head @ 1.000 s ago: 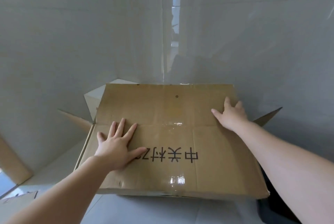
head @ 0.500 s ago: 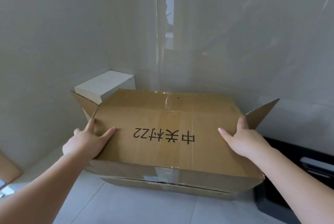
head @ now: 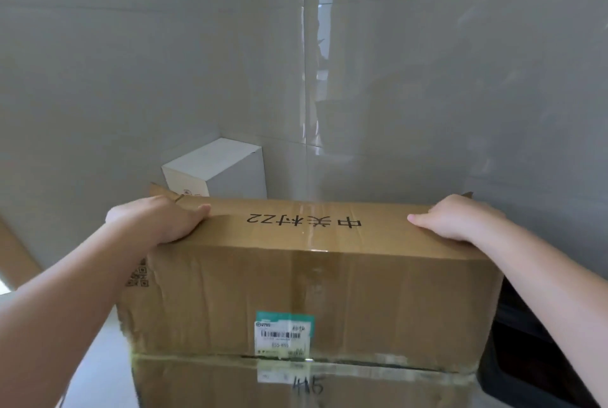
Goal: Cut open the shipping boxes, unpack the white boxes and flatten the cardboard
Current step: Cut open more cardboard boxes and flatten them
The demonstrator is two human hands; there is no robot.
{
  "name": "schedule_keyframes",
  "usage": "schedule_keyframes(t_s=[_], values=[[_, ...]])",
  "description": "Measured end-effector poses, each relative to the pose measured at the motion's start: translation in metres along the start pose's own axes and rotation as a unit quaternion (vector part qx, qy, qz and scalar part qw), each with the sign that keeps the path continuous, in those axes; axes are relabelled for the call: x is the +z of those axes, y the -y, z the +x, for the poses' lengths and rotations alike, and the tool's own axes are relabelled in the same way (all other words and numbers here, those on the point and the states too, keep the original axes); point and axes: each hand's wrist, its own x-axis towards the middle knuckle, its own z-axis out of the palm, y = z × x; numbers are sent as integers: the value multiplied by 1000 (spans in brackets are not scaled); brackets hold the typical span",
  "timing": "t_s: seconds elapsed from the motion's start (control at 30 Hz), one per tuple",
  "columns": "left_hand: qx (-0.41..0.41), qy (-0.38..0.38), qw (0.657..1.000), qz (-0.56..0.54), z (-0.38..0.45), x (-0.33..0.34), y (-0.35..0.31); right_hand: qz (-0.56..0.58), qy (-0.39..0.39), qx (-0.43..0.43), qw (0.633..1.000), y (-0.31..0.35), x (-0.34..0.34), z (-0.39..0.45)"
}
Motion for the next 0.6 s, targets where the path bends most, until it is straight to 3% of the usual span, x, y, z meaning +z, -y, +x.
schedule_keyframes(t_s=[0.13, 0.27, 0.37, 0.4, 0.53, 0.6], values=[[15, 51, 998, -18, 12, -25, 6, 75, 25, -26, 996, 13, -23, 7], [-25, 56, 994, -90, 1, 7, 5, 65, 73, -70, 993, 32, 2, 5], [-49, 5, 990, -132, -16, 47, 8, 42, 58, -130, 989, 36, 34, 4], [-33, -44, 989, -140, -21, 56, 7, 39, 24, -143, 989, 32, 42, 2], [82, -212, 964, -137, -30, 74, -3, 44, -241, -147, 958, 19, 62, -2], [105, -244, 957, -117, -29, 86, -10, 38, -264, -126, 955, 14, 77, -3]])
